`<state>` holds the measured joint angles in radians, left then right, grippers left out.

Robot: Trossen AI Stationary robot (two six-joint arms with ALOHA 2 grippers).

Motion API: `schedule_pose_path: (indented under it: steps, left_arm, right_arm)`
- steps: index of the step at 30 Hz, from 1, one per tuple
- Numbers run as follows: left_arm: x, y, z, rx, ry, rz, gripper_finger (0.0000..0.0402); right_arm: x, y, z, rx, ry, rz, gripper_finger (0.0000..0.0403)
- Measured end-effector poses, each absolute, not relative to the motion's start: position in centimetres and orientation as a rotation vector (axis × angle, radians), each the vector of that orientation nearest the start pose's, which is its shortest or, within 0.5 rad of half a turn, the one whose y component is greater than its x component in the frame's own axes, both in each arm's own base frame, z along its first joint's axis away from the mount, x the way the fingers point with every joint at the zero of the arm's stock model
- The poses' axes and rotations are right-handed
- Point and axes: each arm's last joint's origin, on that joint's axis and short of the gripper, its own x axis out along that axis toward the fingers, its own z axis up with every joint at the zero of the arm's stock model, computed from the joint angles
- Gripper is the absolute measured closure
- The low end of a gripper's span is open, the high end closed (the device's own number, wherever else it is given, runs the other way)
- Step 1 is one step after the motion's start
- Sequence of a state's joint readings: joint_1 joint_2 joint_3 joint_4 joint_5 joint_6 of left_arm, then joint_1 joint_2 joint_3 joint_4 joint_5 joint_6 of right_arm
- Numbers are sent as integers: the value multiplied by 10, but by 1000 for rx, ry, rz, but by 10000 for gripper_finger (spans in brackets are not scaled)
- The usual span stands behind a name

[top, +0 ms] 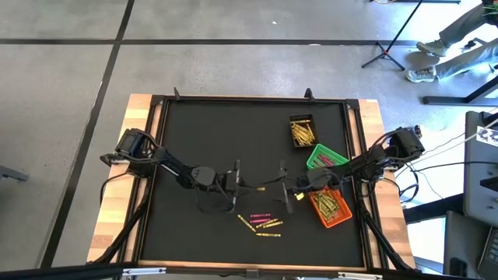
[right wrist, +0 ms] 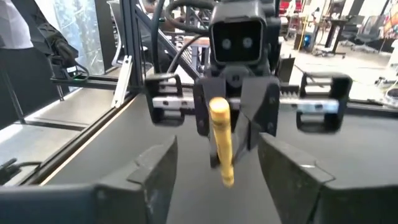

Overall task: Sort crayons
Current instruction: Put the yellow crayon into the black basket

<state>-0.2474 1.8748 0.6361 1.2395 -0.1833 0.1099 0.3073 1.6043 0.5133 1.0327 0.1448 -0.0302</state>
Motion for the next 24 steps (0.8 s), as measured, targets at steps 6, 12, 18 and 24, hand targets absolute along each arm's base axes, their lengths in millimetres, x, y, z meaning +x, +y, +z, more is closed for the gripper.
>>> schedule_pose_path:
  steps: [6,12,18,24]
  left_arm:
    - [322,-81,145,105,-18,-51,399]
    - [322,-83,148,91,-42,-50,399]
    - [322,-82,147,75,-39,-50,393]
    - [321,-84,146,32,-28,-52,339]
  right_arm:
    - [292,88,185,-107,49,174,237]
    - [295,90,187,-124,56,188,355]
    - [295,90,187,-127,54,181,372]
    - [294,89,185,-143,80,160,392]
